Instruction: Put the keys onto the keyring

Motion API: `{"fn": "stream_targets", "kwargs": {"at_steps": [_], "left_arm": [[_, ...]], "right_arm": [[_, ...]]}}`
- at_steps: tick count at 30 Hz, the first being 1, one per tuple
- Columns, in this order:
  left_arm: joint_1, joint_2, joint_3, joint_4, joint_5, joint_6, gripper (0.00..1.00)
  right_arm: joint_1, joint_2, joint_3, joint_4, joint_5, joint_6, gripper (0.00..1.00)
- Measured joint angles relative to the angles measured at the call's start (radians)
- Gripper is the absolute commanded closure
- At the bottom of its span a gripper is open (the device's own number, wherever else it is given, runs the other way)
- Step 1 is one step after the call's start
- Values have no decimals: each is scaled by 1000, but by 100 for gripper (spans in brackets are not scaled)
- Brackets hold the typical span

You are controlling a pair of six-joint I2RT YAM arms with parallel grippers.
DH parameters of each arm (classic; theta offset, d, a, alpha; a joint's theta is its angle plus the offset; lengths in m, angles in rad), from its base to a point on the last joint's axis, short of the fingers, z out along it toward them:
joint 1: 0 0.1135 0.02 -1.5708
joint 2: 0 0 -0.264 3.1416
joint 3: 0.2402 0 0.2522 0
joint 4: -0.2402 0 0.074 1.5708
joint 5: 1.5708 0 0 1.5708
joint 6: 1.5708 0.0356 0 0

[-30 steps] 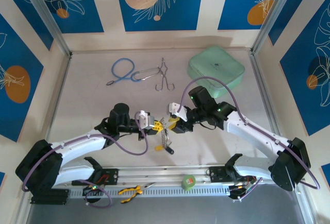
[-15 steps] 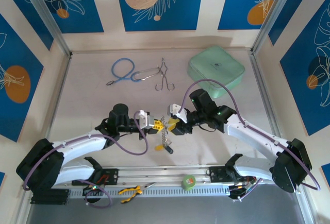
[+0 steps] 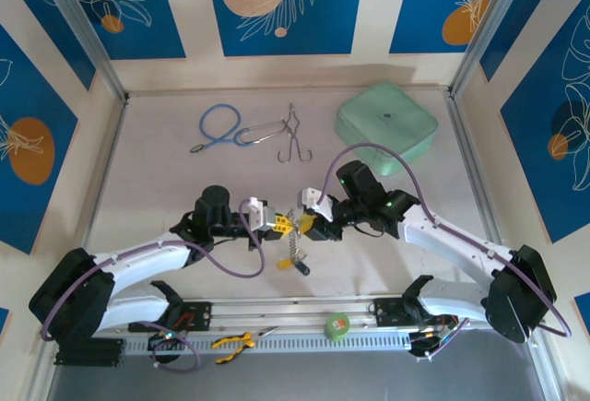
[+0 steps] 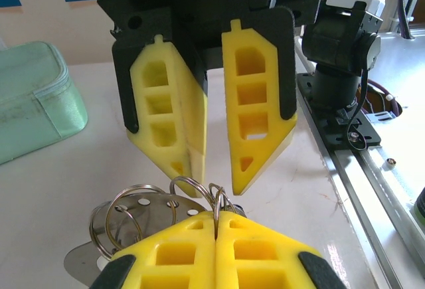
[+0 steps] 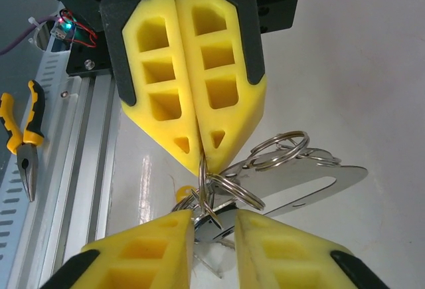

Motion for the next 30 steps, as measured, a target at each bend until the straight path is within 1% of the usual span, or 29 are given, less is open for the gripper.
{"fn": "stream_targets", "kwargs": {"at_steps": [4, 7, 16, 20, 22, 25, 27, 30], "left_arm": [[0, 0, 0, 0, 0, 0, 100], [0, 0, 0, -1, 0, 0, 100], [0, -8, 0, -2, 0, 0, 100], [0, -10, 0, -4, 0, 0, 100], [0, -10, -1, -4, 0, 0, 100], [0, -10, -6, 6, 0, 0, 100], [0, -10, -13, 19, 0, 0, 100], [0, -6, -19, 36, 0, -8, 100]], "right_arm": [[0, 5, 0, -1, -1, -11, 90], [0, 5, 0, -8, -4, -19, 100], [-9, 10, 0, -31, -4, -21, 100], [-8, 50, 2, -30, -5, -17, 100], [-6, 60, 3, -25, -10, -15, 92], [-7, 57, 2, -16, -13, -6, 83], [-7, 42, -6, 4, -16, 2, 80], [-9, 8, -27, 27, -23, 2, 79]]}}
